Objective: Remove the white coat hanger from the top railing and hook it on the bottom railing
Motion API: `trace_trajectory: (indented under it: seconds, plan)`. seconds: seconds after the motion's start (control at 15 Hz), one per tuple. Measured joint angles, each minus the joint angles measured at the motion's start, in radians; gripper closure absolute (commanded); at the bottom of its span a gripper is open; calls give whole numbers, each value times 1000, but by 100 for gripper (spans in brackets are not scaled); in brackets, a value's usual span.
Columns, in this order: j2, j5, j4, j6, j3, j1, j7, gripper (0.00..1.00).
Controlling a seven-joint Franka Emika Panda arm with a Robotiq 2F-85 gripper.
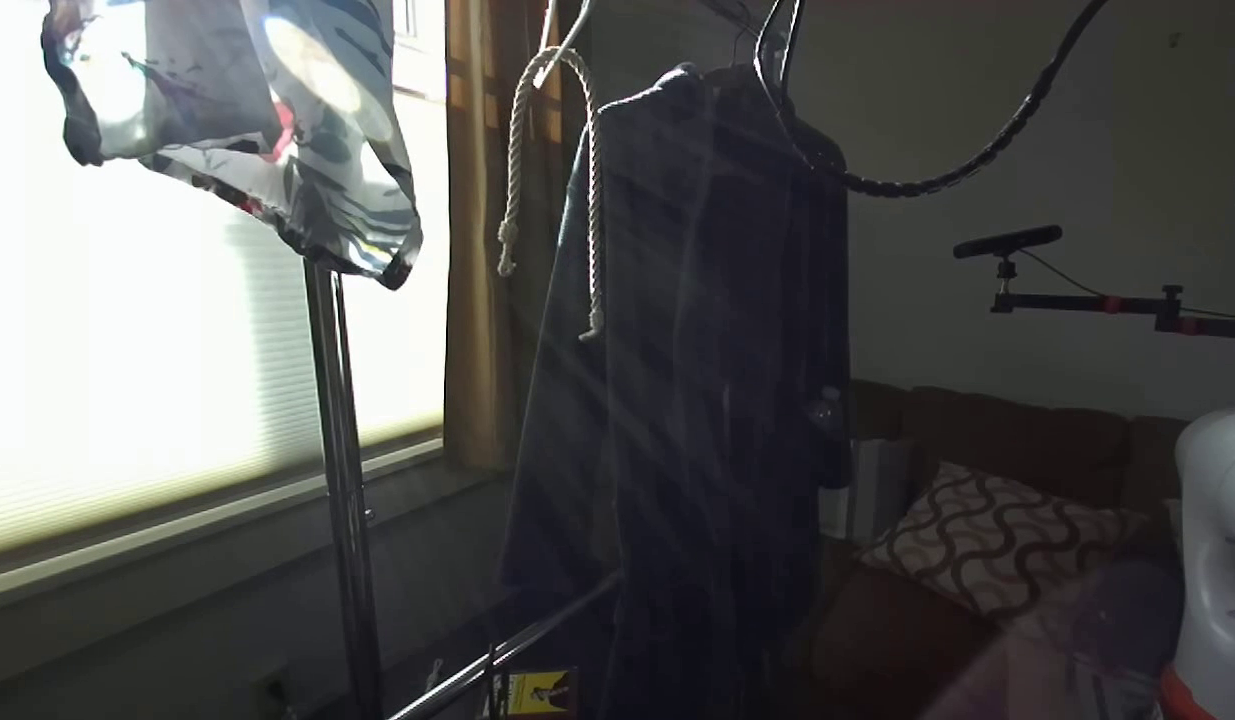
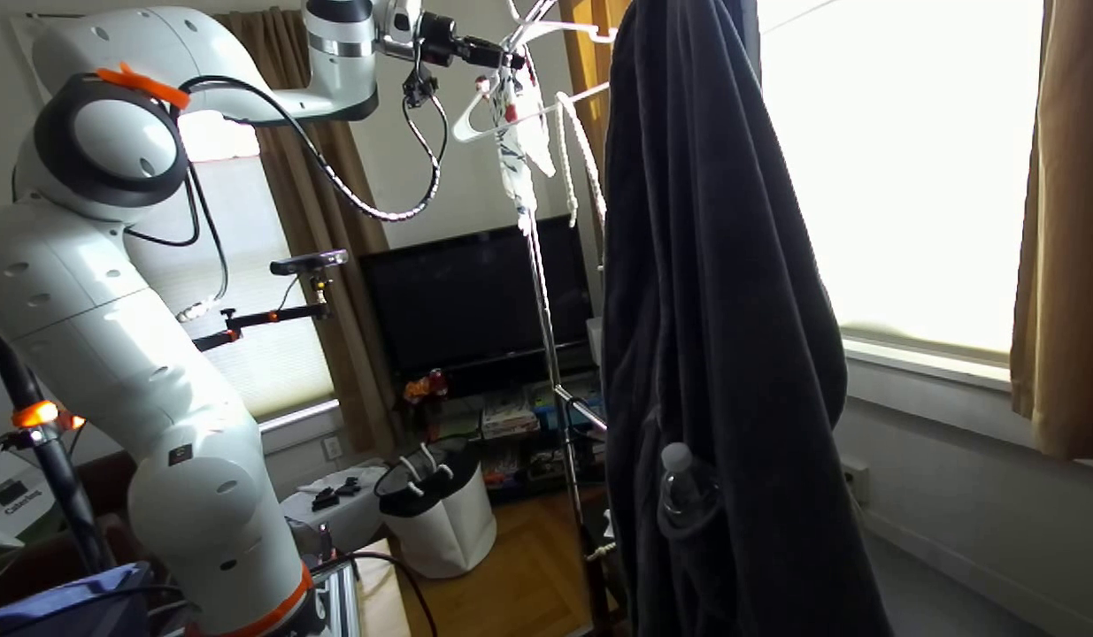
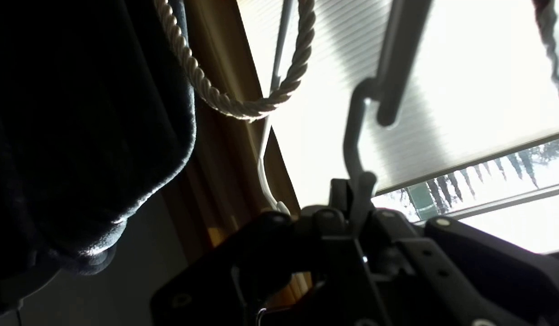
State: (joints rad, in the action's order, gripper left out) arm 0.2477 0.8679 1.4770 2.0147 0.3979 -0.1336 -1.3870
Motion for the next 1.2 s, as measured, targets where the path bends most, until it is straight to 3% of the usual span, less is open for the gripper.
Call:
trace_trajectory:
  seconds: [0.8, 1.0, 1.2]
  plan:
    - [98, -12, 135, -95, 15, -30, -47, 99]
    - [133, -59, 188, -139, 21, -48, -61, 99]
    - [160, -180, 239, -186, 20, -77, -36, 99]
